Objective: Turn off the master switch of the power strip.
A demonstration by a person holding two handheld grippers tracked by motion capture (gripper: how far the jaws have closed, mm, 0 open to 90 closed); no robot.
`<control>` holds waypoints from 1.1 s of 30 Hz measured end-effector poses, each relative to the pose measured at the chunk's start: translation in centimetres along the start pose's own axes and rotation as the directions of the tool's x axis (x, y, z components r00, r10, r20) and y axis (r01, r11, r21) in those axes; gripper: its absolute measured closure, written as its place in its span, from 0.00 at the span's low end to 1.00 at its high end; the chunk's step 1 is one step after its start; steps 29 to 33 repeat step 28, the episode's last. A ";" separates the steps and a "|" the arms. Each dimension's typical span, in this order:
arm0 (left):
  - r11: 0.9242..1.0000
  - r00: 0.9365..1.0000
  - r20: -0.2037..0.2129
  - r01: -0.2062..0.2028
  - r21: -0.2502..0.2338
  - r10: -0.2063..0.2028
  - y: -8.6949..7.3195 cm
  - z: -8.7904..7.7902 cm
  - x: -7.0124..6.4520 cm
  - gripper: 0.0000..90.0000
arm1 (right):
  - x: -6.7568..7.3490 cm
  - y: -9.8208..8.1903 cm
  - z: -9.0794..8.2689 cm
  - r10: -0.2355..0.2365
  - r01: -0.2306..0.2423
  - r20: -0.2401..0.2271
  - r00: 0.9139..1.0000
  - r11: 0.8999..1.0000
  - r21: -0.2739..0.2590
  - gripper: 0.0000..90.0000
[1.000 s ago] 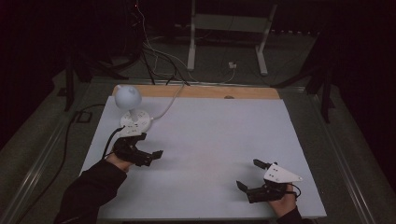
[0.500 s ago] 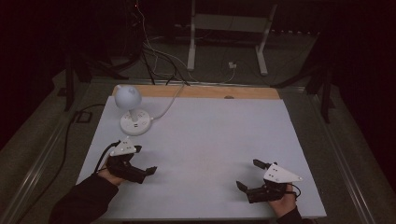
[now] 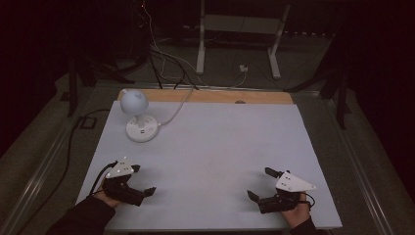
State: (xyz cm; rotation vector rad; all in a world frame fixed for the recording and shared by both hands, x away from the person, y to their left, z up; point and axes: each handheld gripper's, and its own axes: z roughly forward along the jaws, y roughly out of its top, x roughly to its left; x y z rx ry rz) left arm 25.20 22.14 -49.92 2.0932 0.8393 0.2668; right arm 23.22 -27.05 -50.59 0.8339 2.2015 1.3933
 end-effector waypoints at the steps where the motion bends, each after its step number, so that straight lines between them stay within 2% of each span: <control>1: 1.000 1.000 -0.001 -0.001 0.002 0.001 -0.2 0.0 0.0 0.00 | 0.0 0.0 0.0 0.002 -0.002 0.000 1.000 1.000 0.000 0.00; 9: 1.000 1.000 -0.014 0.013 0.018 -0.012 -1.7 -0.2 -0.2 0.00 | 0.0 0.0 0.0 0.002 -0.002 0.000 1.000 1.000 0.001 0.00; 15: 1.000 0.999 -0.033 0.020 -0.012 -0.021 -2.7 -0.3 0.0 0.00 | -0.1 0.0 0.0 0.002 -0.002 0.001 1.000 1.000 -0.001 0.00; 17: 1.000 0.999 -0.049 0.023 -0.014 -0.024 -2.7 -0.2 0.0 0.00 | 0.0 0.0 0.0 0.000 0.000 -0.002 1.000 1.000 0.000 0.00; 19: 0.999 0.999 -0.045 0.021 -0.026 -0.022 -2.7 -0.2 0.1 0.00 | -0.1 0.0 0.0 0.003 -0.003 -0.003 1.000 1.000 -0.002 0.00; 27: 1.000 0.999 -0.039 -0.007 0.006 0.007 -2.6 0.4 -0.1 0.00 | 0.0 -0.1 0.1 0.004 -0.004 -0.006 1.000 1.000 0.003 0.00; 33: 1.000 0.999 -0.039 -0.007 0.006 0.007 -2.6 0.4 -0.1 0.00 | 0.0 -0.1 0.1 0.004 -0.004 -0.005 1.000 1.000 0.004 0.00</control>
